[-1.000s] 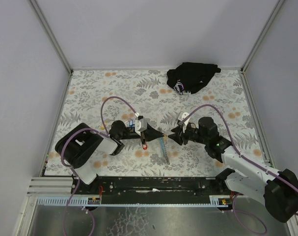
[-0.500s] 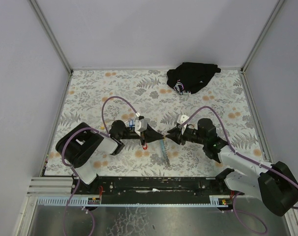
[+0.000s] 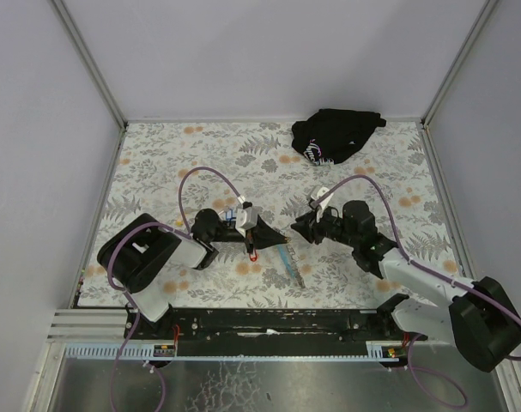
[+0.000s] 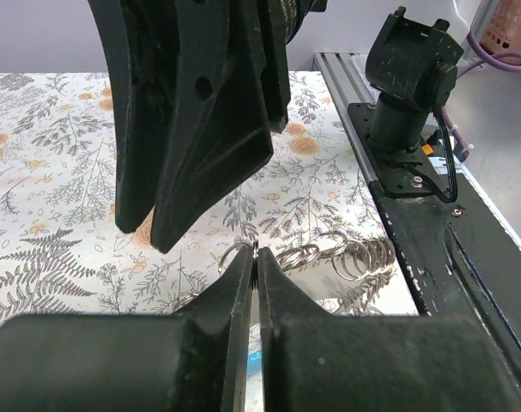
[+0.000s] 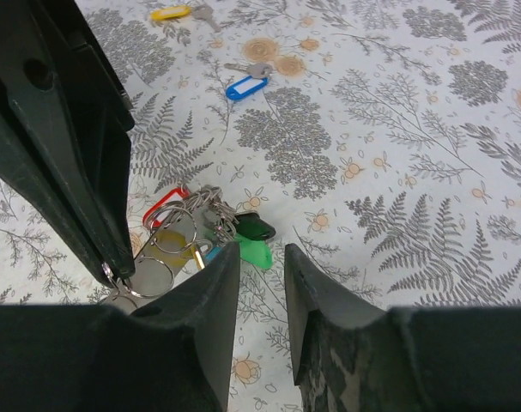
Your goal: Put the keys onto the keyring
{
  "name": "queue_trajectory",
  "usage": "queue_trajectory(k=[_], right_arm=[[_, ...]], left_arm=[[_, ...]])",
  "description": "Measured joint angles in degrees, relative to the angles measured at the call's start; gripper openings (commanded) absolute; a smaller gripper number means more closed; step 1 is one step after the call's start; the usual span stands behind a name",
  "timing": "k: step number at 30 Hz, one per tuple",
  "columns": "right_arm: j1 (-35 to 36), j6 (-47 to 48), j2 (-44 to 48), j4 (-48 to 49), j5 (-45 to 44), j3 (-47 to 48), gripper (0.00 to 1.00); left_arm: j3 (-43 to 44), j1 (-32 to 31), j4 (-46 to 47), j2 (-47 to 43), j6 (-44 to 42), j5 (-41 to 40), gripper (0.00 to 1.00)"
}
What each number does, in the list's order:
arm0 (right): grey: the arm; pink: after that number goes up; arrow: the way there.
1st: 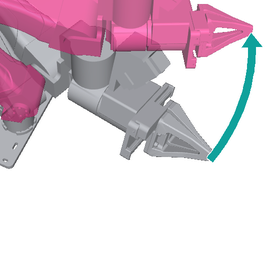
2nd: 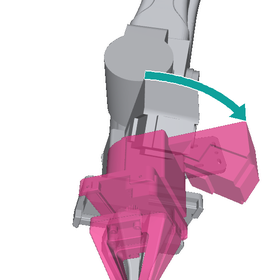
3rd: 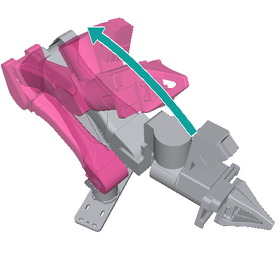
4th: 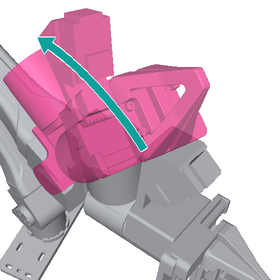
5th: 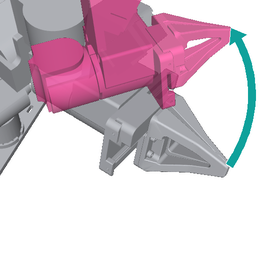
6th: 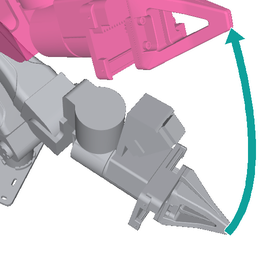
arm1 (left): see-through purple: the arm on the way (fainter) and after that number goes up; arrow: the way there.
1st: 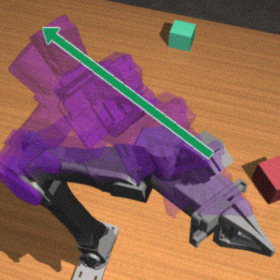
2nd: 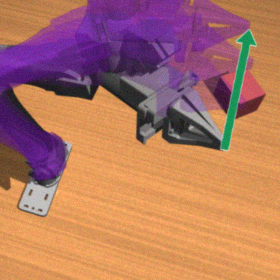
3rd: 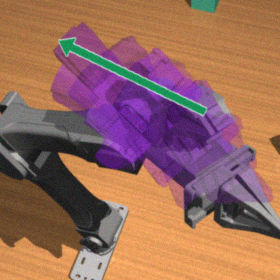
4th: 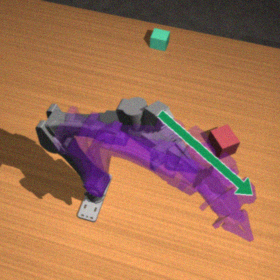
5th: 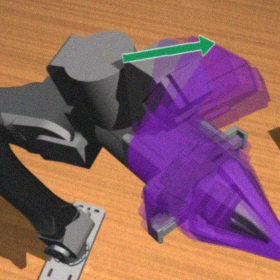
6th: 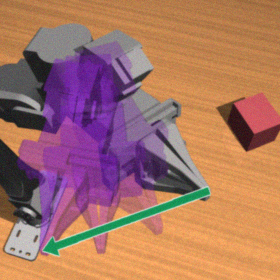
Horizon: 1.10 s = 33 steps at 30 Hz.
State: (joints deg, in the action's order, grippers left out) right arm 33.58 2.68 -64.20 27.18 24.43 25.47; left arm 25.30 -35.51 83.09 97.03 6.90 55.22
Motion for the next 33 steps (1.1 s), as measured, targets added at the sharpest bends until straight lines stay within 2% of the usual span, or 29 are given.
queue_trajectory(k=[5, 11, 21, 28, 33], right_arm=[[0.0, -0.8, 5.7, -1.2, -1.4, -2.0, 0.41], [0.0, 3.8, 12.5, -1.0, 3.3, -7.5, 0.47], [0.0, 14.7, 13.1, 3.6, 8.1, -11.3, 0.51], [0.0, 19.6, 12.5, 7.3, 12.3, -11.9, 0.50], [0.0, 22.3, 10.2, 7.4, 15.4, -11.8, 0.43]], left_arm=[[0.0, 0.0, 0.0, 0.0, 0.0, 0.0, 0.00], [0.7, 0.1, -0.6, 0.0, 0.0, 1.6, 0.00], [3.6, 0.3, -8.6, -1.6, -3.1, 6.0, 0.00], [4.2, 0.3, -11.9, -2.1, -4.3, 7.5, 0.00], [4.7, 0.3, -12.5, -2.1, -4.2, 8.5, 0.00]])
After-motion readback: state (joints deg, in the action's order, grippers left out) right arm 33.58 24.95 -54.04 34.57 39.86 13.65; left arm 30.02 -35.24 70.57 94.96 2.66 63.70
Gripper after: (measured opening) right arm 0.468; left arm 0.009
